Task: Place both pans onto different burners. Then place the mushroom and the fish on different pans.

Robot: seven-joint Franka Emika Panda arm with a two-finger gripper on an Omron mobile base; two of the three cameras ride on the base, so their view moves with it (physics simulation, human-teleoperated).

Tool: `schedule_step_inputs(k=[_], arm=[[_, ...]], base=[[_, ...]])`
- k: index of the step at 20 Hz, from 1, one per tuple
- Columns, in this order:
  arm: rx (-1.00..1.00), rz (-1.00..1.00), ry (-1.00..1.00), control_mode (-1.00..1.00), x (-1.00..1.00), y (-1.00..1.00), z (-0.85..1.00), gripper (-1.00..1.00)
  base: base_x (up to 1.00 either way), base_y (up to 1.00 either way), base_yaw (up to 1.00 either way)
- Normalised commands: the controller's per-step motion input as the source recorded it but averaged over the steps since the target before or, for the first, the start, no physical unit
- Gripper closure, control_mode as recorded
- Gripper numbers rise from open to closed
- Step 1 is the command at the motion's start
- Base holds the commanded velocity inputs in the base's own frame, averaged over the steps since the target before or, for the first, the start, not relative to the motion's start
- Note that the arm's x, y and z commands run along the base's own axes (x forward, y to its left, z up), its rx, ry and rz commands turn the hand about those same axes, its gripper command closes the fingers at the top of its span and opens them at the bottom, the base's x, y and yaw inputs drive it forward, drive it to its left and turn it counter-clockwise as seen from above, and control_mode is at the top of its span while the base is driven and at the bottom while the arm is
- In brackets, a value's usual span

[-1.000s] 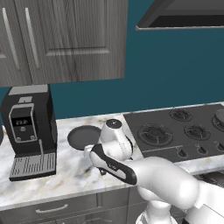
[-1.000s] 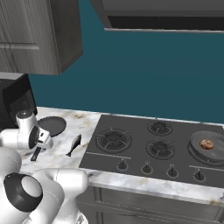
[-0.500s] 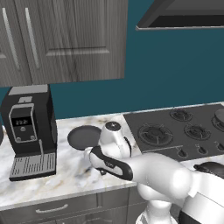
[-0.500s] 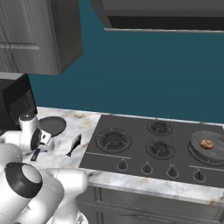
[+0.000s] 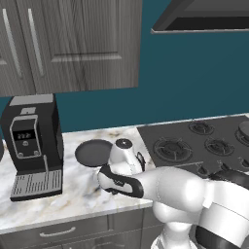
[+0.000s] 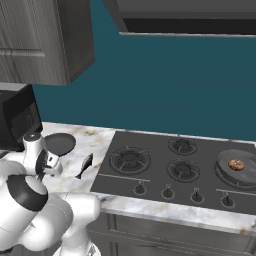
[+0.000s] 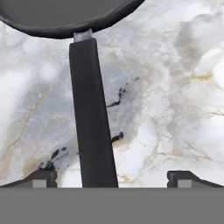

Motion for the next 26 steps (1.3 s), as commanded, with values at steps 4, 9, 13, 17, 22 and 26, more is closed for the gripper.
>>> schedule_step_inputs(k=[4, 9, 13, 17, 22, 26], arm=[[0.0, 0.0, 0.01, -1.0, 0.02, 0.04, -0.11, -1.0], [0.0, 0.0, 0.01, -1.0, 0.01, 0.01, -0.09, -1.0], [0.0, 0.0, 0.05, -1.0, 0.0, 0.02, -0.06, -1.0], [0.0, 0.0, 0.05, -1.0, 0.0, 0.03, -0.06, 1.0], [0.0, 0.0, 0.0, -1.0, 0.0, 0.0, 0.0, 1.0], [0.0, 0.0, 0.0, -1.0, 0.0, 0.0, 0.0, 1.0]], base=[[0.0, 0.0, 0.0], [0.0, 0.0, 0.0], [0.0, 0.0, 0.0], [0.0, 0.0, 0.0], [0.0, 0.0, 0.0], [0.0, 0.0, 0.0]])
